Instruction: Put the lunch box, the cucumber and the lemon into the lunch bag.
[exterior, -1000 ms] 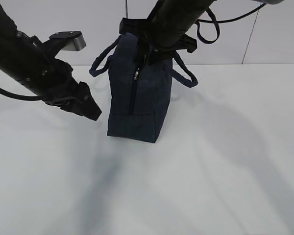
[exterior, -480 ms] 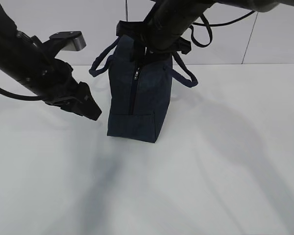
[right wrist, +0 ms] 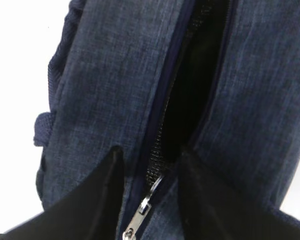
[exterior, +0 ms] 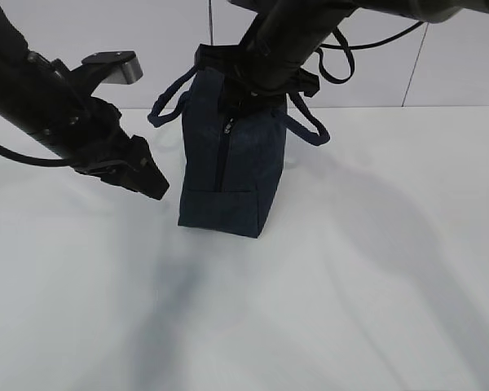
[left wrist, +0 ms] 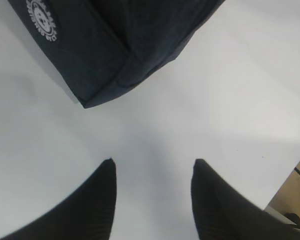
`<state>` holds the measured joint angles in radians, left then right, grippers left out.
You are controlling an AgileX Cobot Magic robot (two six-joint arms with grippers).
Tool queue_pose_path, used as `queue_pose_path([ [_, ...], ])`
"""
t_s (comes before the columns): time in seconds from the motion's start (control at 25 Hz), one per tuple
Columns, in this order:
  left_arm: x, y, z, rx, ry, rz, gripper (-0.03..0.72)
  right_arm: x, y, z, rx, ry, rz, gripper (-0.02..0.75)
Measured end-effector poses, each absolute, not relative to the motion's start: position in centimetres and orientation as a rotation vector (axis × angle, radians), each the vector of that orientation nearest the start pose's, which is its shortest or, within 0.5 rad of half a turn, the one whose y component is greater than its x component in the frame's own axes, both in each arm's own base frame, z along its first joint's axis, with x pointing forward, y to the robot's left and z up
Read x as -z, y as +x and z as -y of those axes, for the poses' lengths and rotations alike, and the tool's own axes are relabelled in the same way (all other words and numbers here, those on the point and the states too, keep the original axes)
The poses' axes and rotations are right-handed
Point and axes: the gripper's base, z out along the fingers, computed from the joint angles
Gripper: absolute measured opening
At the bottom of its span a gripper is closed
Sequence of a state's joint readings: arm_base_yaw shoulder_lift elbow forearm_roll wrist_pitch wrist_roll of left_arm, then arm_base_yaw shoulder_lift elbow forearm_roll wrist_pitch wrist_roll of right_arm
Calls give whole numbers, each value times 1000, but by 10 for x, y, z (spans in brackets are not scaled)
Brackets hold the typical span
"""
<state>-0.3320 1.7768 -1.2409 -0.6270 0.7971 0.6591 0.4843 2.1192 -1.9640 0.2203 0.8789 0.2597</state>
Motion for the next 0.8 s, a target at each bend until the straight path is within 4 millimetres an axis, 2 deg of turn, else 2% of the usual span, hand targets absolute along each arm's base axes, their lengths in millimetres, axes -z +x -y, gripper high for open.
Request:
queue_pose_path([
  [0.24,-227,333,155,629,816,-2553,354,-275,420,-239,-552,-193,-2598,233],
  [0.8,-228,333,155,628,815,-2552,354,-274,423,-236,-485,-223,-2581,226],
])
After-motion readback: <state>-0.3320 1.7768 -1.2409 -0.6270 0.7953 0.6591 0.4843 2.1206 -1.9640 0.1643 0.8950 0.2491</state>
